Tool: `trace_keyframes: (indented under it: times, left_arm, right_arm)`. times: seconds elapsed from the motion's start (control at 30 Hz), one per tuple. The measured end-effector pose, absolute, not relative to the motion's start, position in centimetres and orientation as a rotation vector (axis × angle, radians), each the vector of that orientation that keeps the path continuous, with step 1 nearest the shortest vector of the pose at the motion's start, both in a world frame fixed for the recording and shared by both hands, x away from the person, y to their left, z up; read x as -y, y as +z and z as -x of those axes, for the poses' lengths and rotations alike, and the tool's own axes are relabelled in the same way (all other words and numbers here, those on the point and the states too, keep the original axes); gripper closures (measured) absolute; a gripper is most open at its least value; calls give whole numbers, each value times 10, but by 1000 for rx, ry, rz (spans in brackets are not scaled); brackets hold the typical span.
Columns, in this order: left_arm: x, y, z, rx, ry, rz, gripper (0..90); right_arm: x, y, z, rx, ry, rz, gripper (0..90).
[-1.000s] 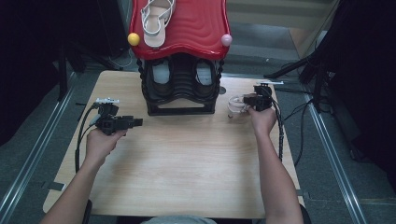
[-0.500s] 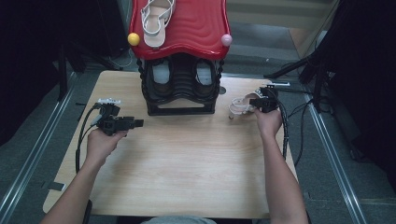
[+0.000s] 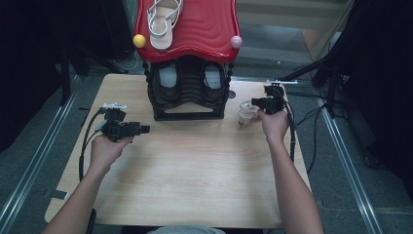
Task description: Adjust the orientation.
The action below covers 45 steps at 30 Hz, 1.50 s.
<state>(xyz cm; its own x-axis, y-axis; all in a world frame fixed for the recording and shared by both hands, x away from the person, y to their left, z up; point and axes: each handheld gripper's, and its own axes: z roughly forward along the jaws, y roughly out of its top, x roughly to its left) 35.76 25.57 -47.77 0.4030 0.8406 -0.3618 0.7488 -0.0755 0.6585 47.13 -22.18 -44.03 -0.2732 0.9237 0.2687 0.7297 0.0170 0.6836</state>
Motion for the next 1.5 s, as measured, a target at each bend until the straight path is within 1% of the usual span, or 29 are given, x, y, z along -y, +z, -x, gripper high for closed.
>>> trace_keyframes:
  times: [0.23,0.47,0.6,0.77,1.5]
  left_arm:
    - [-256,-478,-358,-1367,147,-1851,435]
    - [-255,-479,-358,-1367,141,-1862,435]
    - [-255,-480,-358,-1369,145,-1870,435]
    - [-255,-480,-358,-1368,144,-1873,434]
    - [-254,-482,-359,-1372,144,-1885,432]
  right_arm:
    - [194,-441,-465,-2115,1130,-1663,900]
    - [178,-462,-471,-2172,1085,-1685,900]
    - [182,-472,-470,-2149,1123,-1707,900]
    - [183,-470,-466,-2168,1082,-1693,900]
    - [220,-471,-429,-2157,1101,-1701,900]
